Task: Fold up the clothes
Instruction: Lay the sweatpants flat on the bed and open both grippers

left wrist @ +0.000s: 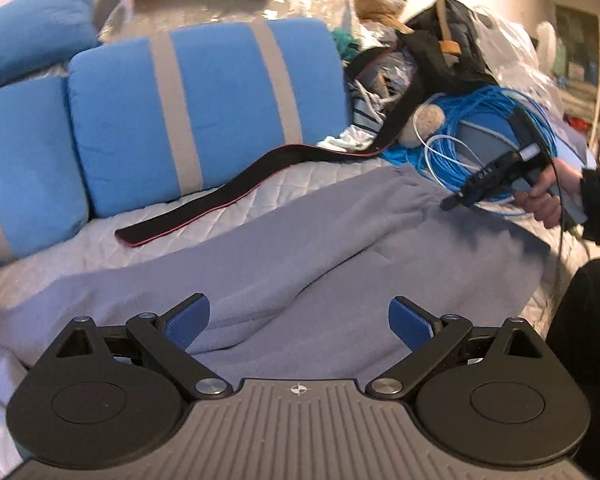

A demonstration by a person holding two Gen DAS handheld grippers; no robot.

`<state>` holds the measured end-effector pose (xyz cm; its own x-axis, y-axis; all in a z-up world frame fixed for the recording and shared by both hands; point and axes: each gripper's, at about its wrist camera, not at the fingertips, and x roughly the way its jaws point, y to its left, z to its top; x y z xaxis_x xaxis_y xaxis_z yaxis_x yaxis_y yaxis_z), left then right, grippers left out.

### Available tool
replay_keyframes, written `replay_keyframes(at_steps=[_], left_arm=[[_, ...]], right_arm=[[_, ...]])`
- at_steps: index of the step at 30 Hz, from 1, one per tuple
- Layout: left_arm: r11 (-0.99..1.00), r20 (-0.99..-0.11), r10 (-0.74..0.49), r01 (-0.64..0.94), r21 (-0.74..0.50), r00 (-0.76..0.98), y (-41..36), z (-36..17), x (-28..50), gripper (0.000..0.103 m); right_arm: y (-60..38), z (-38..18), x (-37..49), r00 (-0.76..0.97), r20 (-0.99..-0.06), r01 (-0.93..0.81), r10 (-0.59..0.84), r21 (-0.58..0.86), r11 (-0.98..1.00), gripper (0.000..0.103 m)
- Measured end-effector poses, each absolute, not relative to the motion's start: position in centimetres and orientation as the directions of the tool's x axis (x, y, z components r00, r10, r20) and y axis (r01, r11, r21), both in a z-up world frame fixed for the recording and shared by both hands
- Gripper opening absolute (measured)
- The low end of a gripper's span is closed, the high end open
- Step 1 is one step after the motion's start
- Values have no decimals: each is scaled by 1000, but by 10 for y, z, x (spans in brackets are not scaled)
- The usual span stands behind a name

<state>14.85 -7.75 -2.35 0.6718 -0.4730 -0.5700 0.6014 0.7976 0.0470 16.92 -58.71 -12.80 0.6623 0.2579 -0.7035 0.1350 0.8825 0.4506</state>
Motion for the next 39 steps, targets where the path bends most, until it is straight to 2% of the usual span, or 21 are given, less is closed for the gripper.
replay_keyframes(at_steps=[5,10,12,22,39], left_arm=[[826,-573,-489,560,-63,658,-61,-26,159,98],[839,-576,-483,537,-89,659,-55,-28,163,98],[839,-574,-486,536,-95,659,-54,-28,163,98],[843,-591,-472,531,-85,654,-48,-33,158,98],[847,-579,-468,525,-78,668,-38,-30,151,98]], right_arm=[[-585,-127,155,655,-711,164,257,466,870,30],[-595,-132,149,673,-683,203,284,540,817,24],[-597,-132,146,681,-675,211,283,551,807,9],[-586,-108,139,688,-715,246,123,389,888,6],[-594,-110,146,642,-767,359,1,302,883,6]])
